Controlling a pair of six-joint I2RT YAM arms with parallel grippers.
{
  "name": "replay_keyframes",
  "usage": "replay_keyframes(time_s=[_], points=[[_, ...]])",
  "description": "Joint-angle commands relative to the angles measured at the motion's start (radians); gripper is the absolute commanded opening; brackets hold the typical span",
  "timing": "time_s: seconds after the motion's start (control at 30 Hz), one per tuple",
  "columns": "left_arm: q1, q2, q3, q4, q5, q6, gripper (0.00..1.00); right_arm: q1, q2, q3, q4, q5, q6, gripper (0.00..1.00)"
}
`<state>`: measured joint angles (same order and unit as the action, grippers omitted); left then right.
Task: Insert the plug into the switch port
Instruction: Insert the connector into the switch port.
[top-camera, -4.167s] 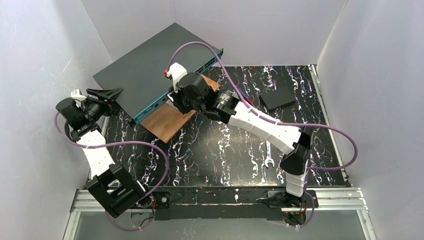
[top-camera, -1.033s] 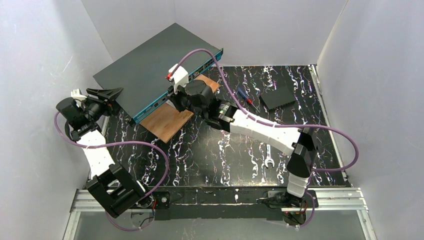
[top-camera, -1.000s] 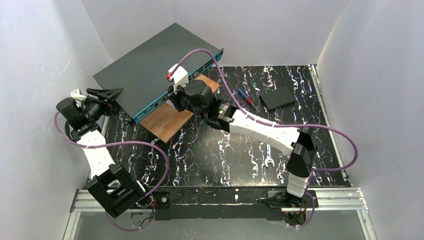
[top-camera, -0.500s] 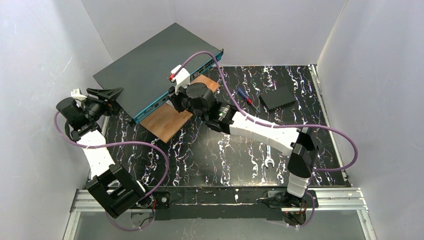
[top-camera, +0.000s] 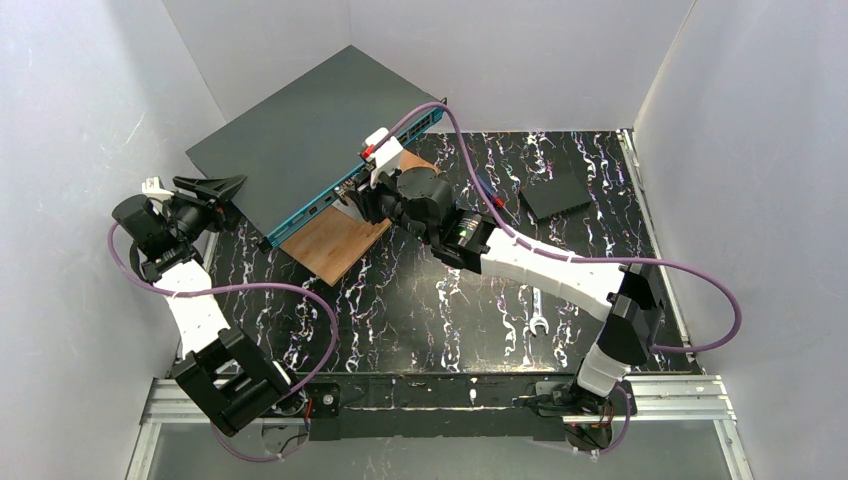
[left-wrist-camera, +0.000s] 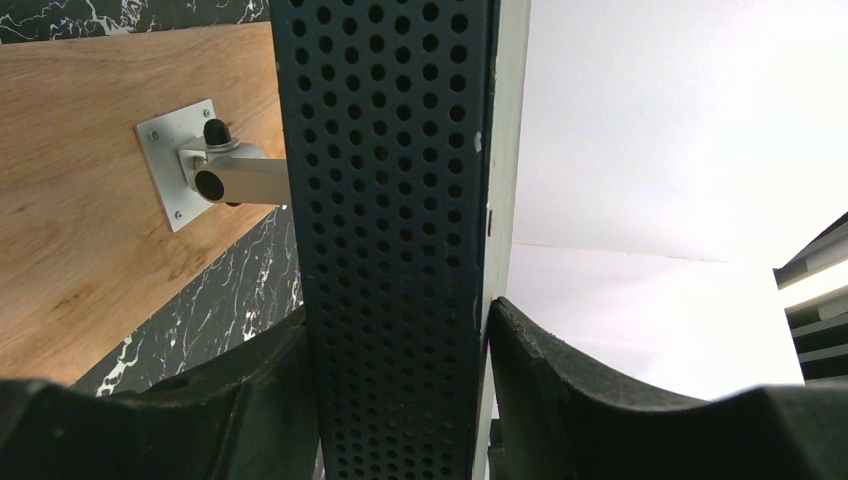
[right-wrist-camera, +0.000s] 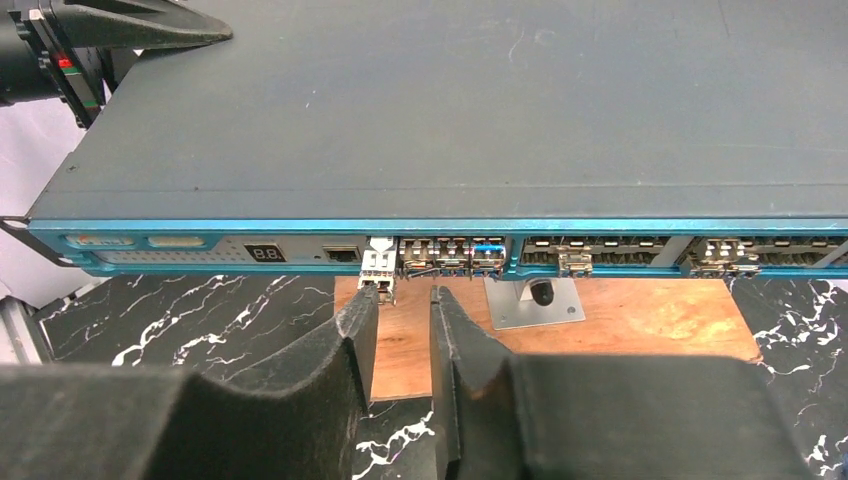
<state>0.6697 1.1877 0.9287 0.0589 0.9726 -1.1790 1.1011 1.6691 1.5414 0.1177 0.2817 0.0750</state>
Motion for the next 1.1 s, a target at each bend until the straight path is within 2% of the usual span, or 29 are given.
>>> replay_keyframes(time_s=[0.0, 0.13, 0.17, 0.4, 1.07], points=[[-0.066, -0.014, 0.004, -0.015, 0.1, 0.086, 0.0, 0.0, -0.031, -0.009, 0.05, -0.004, 0.007, 0.27], [-0.065, -0.014, 0.004, -0.015, 0.1, 0.086, 0.0, 0.0, -0.024, -0.01, 0.048, -0.022, 0.014, 0.03], [-0.065, -0.014, 0.004, -0.016, 0.1, 0.087, 0.0, 0.0, -0.02, -0.01, 0.048, -0.031, 0.017, 0.01], [-0.066, -0.014, 0.004, -0.015, 0.1, 0.085, 0.0, 0.0, 0.007, 0.012, 0.027, -0.064, 0.028, 0.01], [-0.067, -0.013, 0.004, -0.016, 0.101, 0.086, 0.0, 0.0, 0.045, 0.026, 0.047, -0.031, 0.029, 0.01]])
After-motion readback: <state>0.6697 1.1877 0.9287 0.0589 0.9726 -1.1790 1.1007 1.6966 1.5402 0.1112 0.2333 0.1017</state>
